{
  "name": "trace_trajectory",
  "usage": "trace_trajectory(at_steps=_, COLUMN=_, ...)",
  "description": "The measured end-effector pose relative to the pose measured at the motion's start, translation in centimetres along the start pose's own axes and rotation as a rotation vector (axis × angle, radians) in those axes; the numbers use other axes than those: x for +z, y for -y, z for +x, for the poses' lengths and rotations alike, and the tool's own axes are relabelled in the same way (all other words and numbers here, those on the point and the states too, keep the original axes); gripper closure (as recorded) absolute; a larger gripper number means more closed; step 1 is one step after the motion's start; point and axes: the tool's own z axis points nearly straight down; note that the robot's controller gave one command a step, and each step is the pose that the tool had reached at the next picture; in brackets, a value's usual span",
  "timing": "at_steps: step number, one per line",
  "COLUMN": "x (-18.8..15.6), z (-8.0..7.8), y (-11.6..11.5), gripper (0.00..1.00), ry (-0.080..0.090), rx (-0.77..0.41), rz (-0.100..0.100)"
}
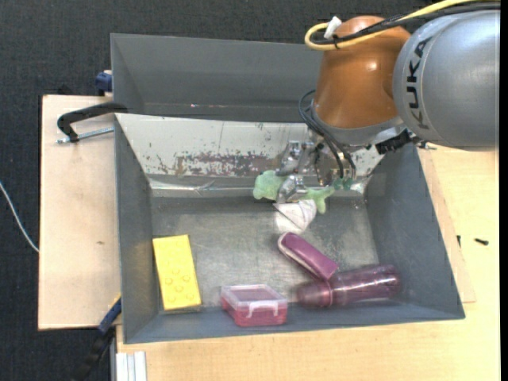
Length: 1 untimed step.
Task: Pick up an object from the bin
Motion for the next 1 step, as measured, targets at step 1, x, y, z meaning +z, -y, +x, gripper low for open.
trace_trajectory(at_steps=1, x=0.01, z=0.01, y=0.0, gripper=1.0, ry=0.0, rx=0.0, rz=0.0)
